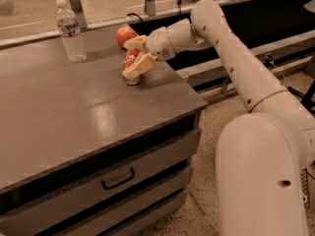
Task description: Move coke can near apple
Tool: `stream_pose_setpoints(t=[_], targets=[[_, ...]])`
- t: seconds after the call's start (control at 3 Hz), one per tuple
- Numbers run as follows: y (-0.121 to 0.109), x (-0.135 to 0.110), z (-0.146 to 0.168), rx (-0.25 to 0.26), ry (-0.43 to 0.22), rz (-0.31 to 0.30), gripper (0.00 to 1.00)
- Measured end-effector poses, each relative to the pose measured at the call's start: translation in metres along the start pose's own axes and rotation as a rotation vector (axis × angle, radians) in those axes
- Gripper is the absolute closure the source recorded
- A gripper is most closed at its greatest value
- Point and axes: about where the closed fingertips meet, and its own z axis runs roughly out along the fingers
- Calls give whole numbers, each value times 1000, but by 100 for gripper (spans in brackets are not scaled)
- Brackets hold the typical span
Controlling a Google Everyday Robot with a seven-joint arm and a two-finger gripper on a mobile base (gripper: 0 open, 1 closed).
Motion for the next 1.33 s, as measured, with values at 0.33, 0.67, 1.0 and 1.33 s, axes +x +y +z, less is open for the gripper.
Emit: stream_pose_setpoints(t=[0.33, 0.67, 1.0, 1.33], targets=[[2, -13, -15, 33, -28, -17, 100], [1, -11, -15, 31, -38, -8, 100], [1, -9, -12, 18, -42, -1, 100], [1, -10, -9, 13, -43, -1, 82]])
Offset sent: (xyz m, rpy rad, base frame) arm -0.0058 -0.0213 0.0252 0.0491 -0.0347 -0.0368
